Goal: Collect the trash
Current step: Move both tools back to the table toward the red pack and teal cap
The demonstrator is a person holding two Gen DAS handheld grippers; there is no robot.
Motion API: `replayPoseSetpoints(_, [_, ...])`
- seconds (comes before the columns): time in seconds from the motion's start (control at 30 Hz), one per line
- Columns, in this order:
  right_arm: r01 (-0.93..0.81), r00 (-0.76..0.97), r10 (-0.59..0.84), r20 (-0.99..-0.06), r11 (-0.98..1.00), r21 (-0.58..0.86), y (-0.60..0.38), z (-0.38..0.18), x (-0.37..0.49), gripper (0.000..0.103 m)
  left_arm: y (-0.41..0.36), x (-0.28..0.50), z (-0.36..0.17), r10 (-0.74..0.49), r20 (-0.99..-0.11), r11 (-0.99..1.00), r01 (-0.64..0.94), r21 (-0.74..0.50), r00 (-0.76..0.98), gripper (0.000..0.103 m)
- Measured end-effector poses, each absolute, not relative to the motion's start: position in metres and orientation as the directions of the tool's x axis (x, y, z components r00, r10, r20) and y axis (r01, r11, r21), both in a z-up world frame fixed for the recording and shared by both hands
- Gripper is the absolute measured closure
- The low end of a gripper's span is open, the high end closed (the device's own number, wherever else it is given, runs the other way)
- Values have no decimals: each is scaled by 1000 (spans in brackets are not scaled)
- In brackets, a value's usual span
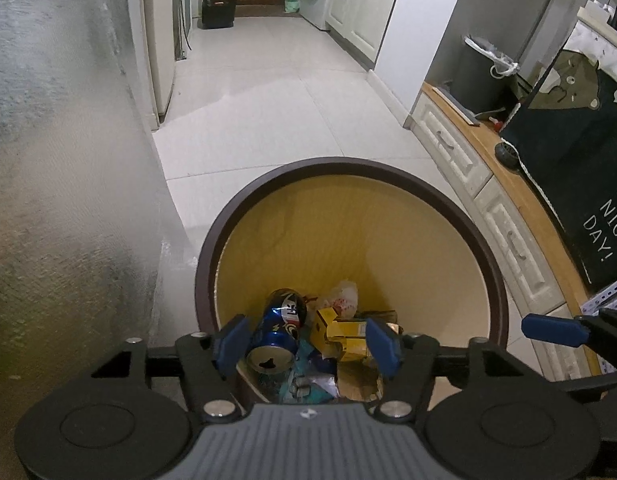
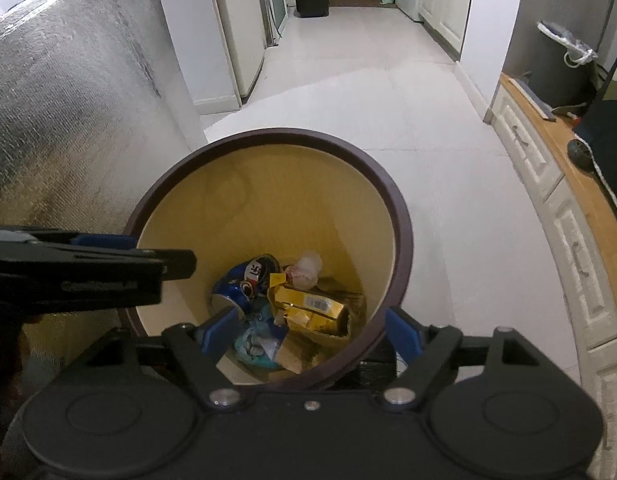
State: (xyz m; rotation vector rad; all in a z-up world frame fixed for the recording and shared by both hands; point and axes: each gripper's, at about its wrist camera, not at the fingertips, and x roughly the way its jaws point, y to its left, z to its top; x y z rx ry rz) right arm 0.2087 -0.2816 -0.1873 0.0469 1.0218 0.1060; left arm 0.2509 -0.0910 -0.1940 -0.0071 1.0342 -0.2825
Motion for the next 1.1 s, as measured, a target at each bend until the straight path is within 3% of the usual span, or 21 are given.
replayPoseSetpoints(0.1, [-62, 524, 106, -845, 994, 86, -284, -184, 203, 22, -88, 245, -188, -227, -845, 966, 219, -135, 484, 33])
replayPoseSetpoints(0.37, [-40, 555, 93, -827, 996, 85, -291, -169, 189, 19, -77, 225, -176, -218, -843, 970, 208, -129, 493, 13])
replayPoseSetpoints(0.63, [-46, 573, 77, -816, 997, 62, -292, -157, 177, 7, -71, 210, -167, -210, -844, 970, 212, -118, 493, 1])
replayPoseSetpoints(0.77, [-51, 584, 71, -808, 997, 51, -294, -150, 170, 0, -67, 202, -161, -205, -840, 972, 208, -113, 502, 0])
replayPoseSetpoints(1.1, [-45, 636, 57, -769, 998, 37, -303, -122, 149, 0, -64, 176, -125, -218, -792, 967, 233, -99, 570, 0])
